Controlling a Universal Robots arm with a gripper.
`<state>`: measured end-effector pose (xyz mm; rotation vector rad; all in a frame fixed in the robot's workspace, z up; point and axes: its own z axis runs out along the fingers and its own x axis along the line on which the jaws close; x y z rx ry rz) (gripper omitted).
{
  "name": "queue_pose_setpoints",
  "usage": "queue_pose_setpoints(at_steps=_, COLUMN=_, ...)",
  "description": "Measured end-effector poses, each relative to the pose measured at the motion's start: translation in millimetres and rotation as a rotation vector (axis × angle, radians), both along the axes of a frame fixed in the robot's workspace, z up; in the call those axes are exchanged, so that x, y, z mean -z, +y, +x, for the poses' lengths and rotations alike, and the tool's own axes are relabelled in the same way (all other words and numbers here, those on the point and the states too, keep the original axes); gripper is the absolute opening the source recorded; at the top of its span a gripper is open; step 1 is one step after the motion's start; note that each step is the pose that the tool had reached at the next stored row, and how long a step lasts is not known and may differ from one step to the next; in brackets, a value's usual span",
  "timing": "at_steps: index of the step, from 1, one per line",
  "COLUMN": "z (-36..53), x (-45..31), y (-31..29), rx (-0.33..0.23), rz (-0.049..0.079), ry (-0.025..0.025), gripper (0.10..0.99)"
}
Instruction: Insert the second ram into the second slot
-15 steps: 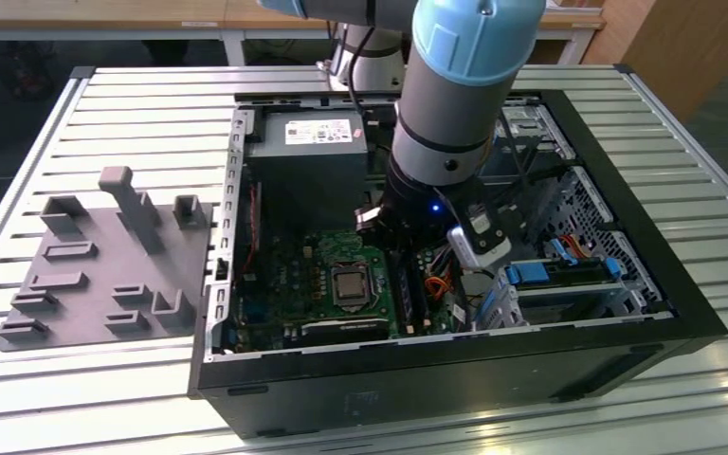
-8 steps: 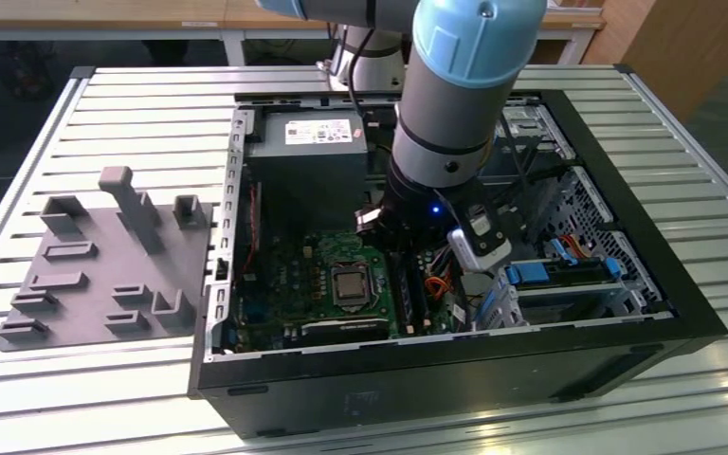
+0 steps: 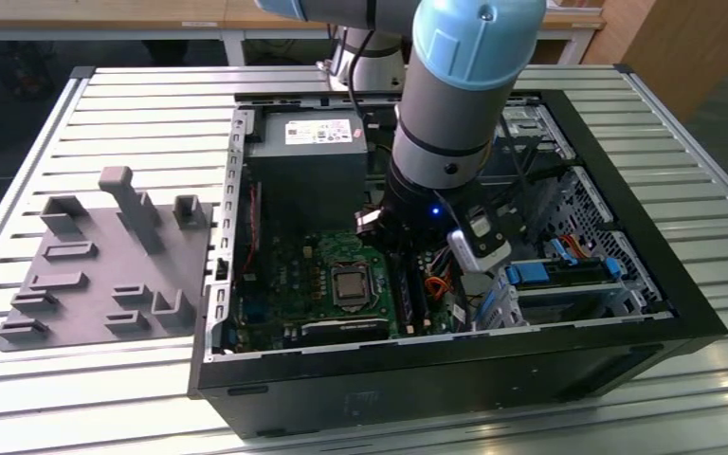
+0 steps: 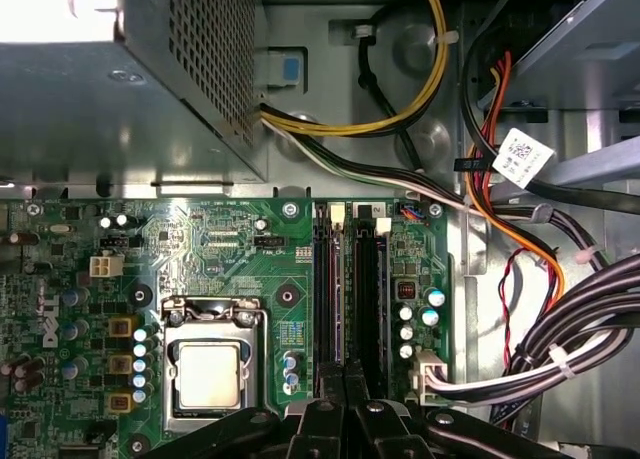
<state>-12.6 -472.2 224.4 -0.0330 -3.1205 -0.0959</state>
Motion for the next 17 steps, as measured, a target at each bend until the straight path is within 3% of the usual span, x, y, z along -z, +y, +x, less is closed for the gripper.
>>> queue_pose_setpoints(at_steps=17, z=0.0, x=5.4, y=0.0, rx=0.0, rz=0.0, ry=0.0, gripper=0.122)
